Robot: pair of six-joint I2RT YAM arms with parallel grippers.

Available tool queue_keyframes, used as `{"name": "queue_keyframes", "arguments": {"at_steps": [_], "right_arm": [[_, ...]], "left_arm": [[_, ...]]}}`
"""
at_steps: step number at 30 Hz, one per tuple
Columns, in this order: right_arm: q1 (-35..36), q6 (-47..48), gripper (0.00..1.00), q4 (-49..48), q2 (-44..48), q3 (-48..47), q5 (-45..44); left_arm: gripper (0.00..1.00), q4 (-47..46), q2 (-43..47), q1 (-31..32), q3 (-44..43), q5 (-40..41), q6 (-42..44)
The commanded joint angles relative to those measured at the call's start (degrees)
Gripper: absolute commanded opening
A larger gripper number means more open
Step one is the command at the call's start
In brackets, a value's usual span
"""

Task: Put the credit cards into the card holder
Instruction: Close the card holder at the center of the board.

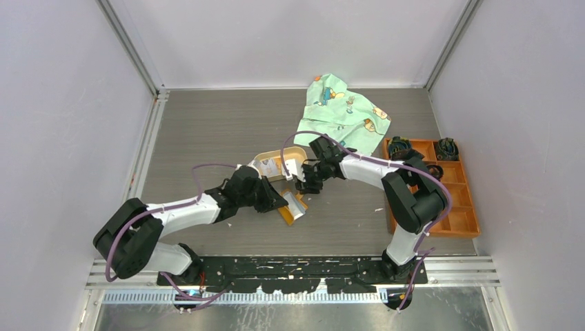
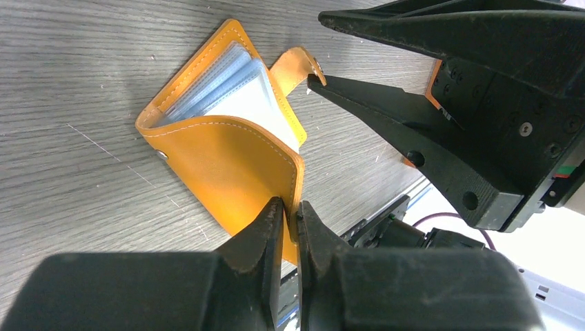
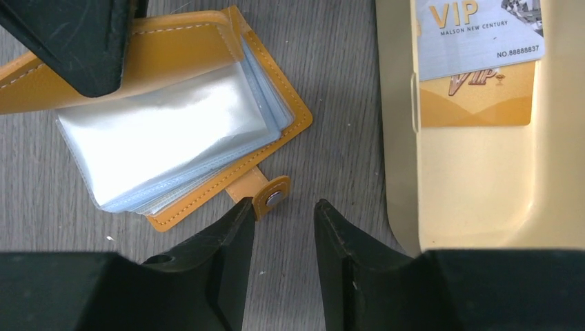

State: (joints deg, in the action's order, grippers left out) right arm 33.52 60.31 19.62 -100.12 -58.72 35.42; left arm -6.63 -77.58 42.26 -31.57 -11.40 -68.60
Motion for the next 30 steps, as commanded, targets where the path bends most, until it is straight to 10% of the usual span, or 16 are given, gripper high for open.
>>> {"name": "queue_keyframes", "arguments": {"at_steps": [1, 16, 30], "right_arm": [[-0.29, -3.79, 0.43, -2.17, 2.86, -0.3, -0.28], [-0.43, -6.35, 0.02, 1.31, 3.07, -1.49, 1.5], [-0.83, -8.4, 0.01, 0.32, 3.26, -0.96, 3.65]], "left_arm": [[0.12, 1.32, -1.18, -0.51, 0.08, -0.2, 0.69], [0.21, 0.3, -3.01, -1.34, -1.38, -0.29, 0.28], [0.47, 6.3, -0.6, -2.6, -8.65, 1.05, 12.13]]}}
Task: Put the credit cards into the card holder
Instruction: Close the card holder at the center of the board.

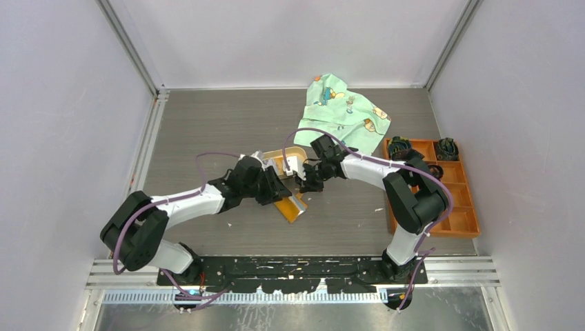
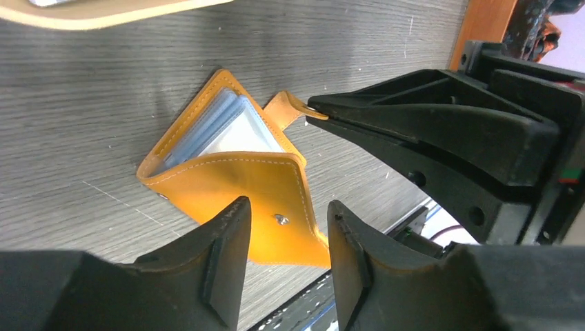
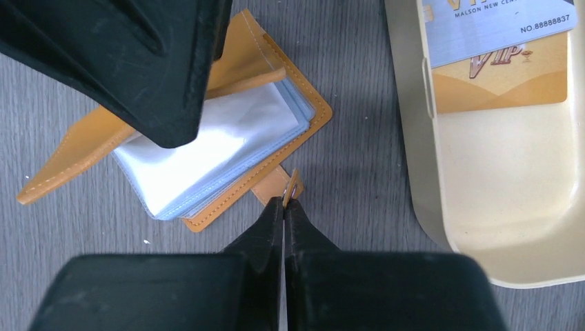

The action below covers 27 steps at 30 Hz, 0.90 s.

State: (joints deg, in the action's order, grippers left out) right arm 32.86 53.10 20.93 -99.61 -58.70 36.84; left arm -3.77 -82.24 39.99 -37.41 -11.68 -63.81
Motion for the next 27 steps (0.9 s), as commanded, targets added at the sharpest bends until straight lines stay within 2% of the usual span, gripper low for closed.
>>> {"name": "queue_keyframes", "arguments": {"at_steps": [1, 4, 8, 10, 14, 17, 23, 27], "right_arm": [[-0.18, -1.29, 0.01, -1.01, 2.76, -0.98, 2.34], [-0.17, -1.38, 0.01, -1.1, 2.84, -1.03, 2.76], [-0.13, -1.91, 0.01, -1.35, 2.83, -1.07, 3.22], [-0.18, -2.31, 0.01, -1.56, 2.83, -1.07, 3.64], [-0.21, -2.78, 0.01, -1.95, 2.74, -1.16, 3.73], [-0.23, -3.07, 0.01, -2.17, 2.65, -1.15, 3.85], [-0.19, -3.6, 0.01, -2.34, 2.57, -1.24, 4.16], [-0.2, -3.97, 0.01, -2.57, 2.57, -1.2, 4.36]], "left_arm": [[0.51, 3.45, 5.12, -0.35, -2.84, 1.5, 8.56], [0.57, 3.41, 7.79, -0.32, -3.01, 1.38, 12.13], [0.55, 2.18, 10.22, -0.35, -2.81, -0.48, 15.06], [0.49, 1.13, 10.44, -0.34, -2.4, -1.8, 15.73], [0.24, 0.3, 9.02, -0.45, -2.45, -4.45, 16.42], [0.12, -1.06, 5.16, -0.65, -3.18, -7.63, 16.61], [0.1, -4.7, -3.98, -1.26, -6.02, -11.95, 16.04], [0.08, -4.2, -9.78, -2.12, -7.76, -12.01, 15.32]]}}
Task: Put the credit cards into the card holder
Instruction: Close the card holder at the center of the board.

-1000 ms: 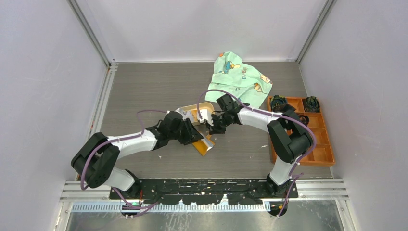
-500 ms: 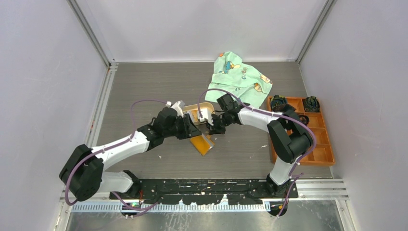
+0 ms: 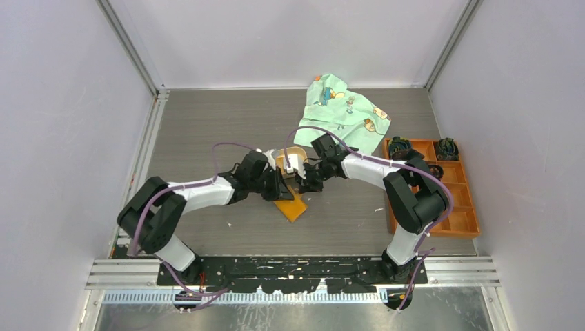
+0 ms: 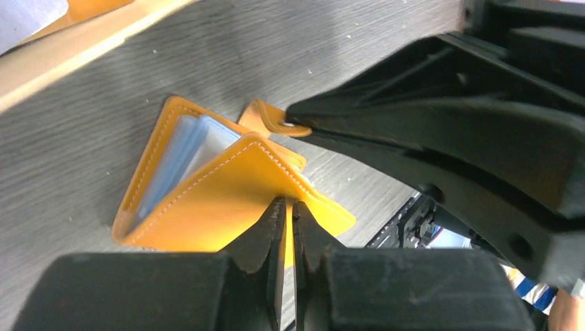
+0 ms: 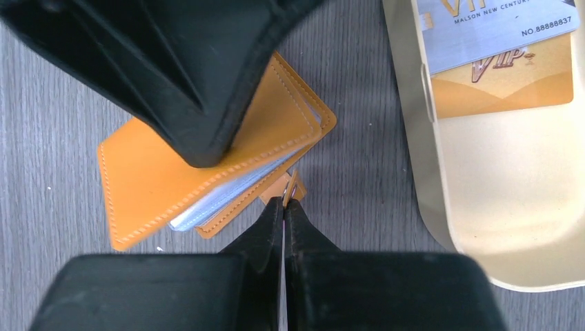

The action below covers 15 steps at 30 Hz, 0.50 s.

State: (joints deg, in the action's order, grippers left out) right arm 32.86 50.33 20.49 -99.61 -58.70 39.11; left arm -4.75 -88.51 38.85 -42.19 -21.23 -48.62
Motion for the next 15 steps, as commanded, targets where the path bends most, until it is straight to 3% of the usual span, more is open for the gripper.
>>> {"name": "queue_keyframes", "arguments": {"at_steps": [1, 11, 15], "right_arm": [[-0.23, -1.19, 0.01, -2.2, 2.62, -1.16, 2.06], [0.01, -1.88, 0.01, -4.64, 3.62, 0.17, 1.38], [1.9, 4.83, 0.01, -2.05, 4.36, 1.42, 0.51]], "left_arm": [[0.08, -3.09, -4.45, -1.52, -2.87, -1.93, -0.42], [0.06, -5.5, -10.38, -4.25, -0.03, -0.49, -2.97], [0.06, -8.03, -10.51, -4.41, 0.64, -1.44, -4.03]]}}
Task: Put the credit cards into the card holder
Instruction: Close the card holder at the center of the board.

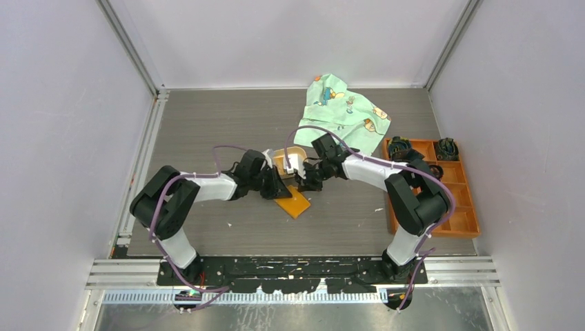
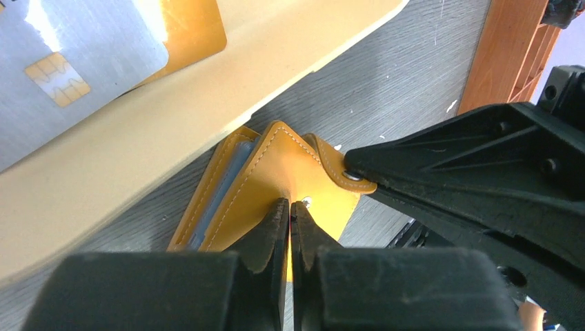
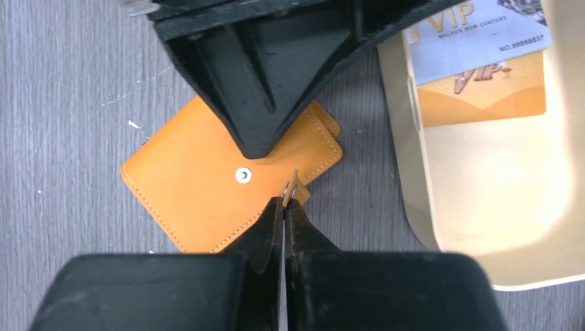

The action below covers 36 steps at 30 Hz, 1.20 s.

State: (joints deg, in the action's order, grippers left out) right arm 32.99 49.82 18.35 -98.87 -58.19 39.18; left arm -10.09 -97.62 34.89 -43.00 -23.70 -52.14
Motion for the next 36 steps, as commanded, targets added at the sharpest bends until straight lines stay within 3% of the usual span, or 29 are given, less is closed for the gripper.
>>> {"name": "queue_keyframes", "arguments": {"at_steps": [1, 13, 21, 36], "right_arm": [[2.42, 7.32, 0.01, 0.68, 3.74, 1.37, -0.33], [9.61, 17.64, 0.05, 2.88, 3.01, 3.26, -11.4], [9.78, 15.88, 0.18, 3.27, 4.56, 3.13, -9.21], [10.59, 12.93, 0.19, 1.26, 5.41, 3.69, -7.31]], "left_arm": [[0.06, -3.27, -1.01, -0.51, 1.83, 0.81, -0.85], [0.1, -7.09, 6.26, -0.49, 7.21, 1.47, -2.88], [0.09, -9.55, 4.21, -0.74, 9.04, 1.19, -3.26], [0.07, -11.31, 3.03, -1.55, 10.29, 1.32, -4.19]]}}
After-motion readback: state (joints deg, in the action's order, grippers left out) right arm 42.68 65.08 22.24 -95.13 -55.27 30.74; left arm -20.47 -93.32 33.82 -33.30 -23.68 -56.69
